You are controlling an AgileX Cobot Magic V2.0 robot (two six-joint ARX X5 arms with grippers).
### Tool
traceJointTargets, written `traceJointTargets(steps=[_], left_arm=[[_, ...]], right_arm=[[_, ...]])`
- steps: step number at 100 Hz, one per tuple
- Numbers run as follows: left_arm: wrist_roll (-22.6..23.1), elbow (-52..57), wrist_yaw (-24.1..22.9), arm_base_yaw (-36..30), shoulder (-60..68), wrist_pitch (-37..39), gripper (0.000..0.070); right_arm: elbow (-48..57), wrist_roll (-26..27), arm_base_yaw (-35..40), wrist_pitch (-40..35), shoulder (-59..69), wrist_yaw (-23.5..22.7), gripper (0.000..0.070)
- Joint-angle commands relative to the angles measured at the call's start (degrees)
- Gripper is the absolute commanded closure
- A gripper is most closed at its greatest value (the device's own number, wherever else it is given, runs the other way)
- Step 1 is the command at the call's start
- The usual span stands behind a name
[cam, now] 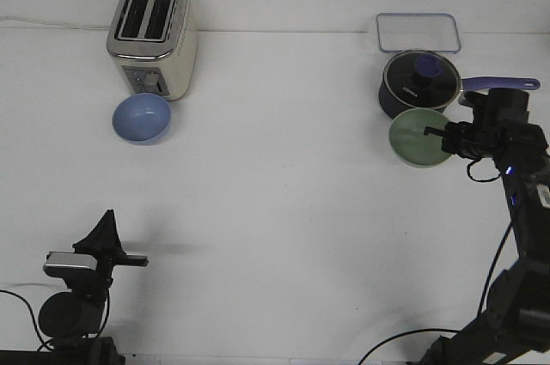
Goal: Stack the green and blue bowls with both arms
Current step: 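Grasp the green bowl and carry it toward the table center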
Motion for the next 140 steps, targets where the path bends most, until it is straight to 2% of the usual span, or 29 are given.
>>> traceJointTargets(steps=[1, 9, 23, 33, 42, 59, 84, 104, 121, 140], left_arm=[[0.5, -1.1, 0.0, 0.1, 0.0, 0.6, 0.0686], [0.5, -1.1, 0.0, 0.1, 0.0, 0.6, 0.0686], [0.5, -1.1, 0.0, 0.1, 0.0, 0.6, 0.0686], [0.5, -1.1, 0.0, 0.1, 0.0, 0.6, 0.0686], [0.5, -1.1, 0.0, 0.1, 0.0, 0.6, 0.0686], [0.5, -1.1, 0.0, 0.1, 0.0, 0.6, 0.0686], [0.5, -1.1, 0.0, 0.1, 0.0, 0.6, 0.0686], [0.5, -1.1, 0.0, 0.1, 0.0, 0.6, 0.0686], [0.5, -1.1, 0.0, 0.1, 0.0, 0.6, 0.0686], [0.5, -1.1, 0.0, 0.1, 0.0, 0.6, 0.0686]], right_arm=[[1.1, -0.2, 0.1, -1.2, -3.4, -2.1, 0.07], [1.1, -0.1, 1.0, -2.4, -7.8, -5.1, 0.07], [0.0, 0.0, 4.5, -5.4, -15.0, -7.6, 0.07], [-4.9, 0.3, 9.7, -5.8, -20.8, -8.0, 0.07], [-10.8, 3.1, 16.1, -3.9, -25.3, -7.9, 0.07], [-20.6, 8.5, 28.9, 1.8, -28.5, -6.6, 0.07], [-27.0, 12.3, 43.0, 6.2, -24.4, 2.1, 0.07], [-28.2, 12.9, 45.2, 11.1, -17.1, 2.6, 0.07], [-28.2, 12.9, 45.2, 14.4, -10.8, -2.0, 0.07], [-28.2, 13.3, 45.8, 16.5, -7.6, -1.3, 0.07]])
